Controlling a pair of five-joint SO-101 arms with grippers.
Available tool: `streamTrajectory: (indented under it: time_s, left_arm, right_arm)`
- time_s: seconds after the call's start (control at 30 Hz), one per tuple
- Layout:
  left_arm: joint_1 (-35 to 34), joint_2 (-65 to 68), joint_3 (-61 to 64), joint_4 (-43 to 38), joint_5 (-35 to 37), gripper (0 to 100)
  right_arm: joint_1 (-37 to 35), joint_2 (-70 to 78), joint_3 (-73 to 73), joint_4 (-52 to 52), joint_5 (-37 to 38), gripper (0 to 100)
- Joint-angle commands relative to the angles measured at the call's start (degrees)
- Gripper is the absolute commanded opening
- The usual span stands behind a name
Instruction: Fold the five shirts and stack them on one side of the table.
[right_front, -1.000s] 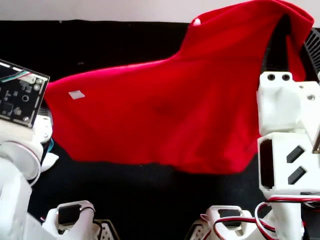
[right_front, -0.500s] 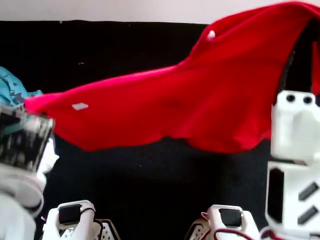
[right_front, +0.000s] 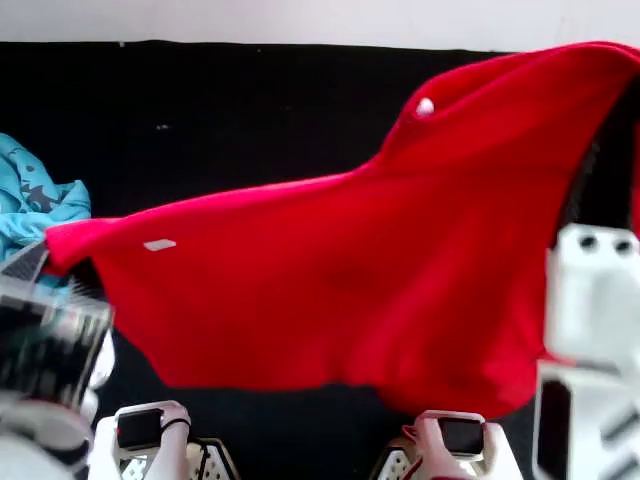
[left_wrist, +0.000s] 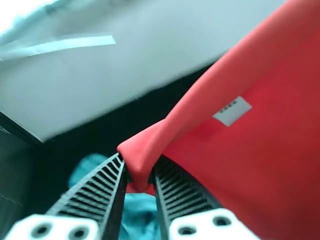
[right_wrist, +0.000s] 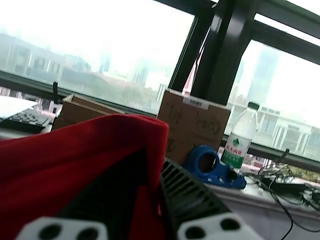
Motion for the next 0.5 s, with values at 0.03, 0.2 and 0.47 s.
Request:
streamTrajectory:
  time_s: [0.03,0.2,0.47]
  left_arm:
    - [0.31,6.73,9.54,-5.27,0.26,1]
    - [0.40,20.70,17.63,-14.33,0.18,1]
    - [0.66,47.43,-2.68,-15.47,0.18,1]
  right_arm:
    - [-1.89,3.82,12.44,-5.41,0.44,0.5]
    - [-4.70,8.48,29.41,-17.54,0.62,0.5]
    - [-4.62,26.15,24.13,-27.74,0.70,0.5]
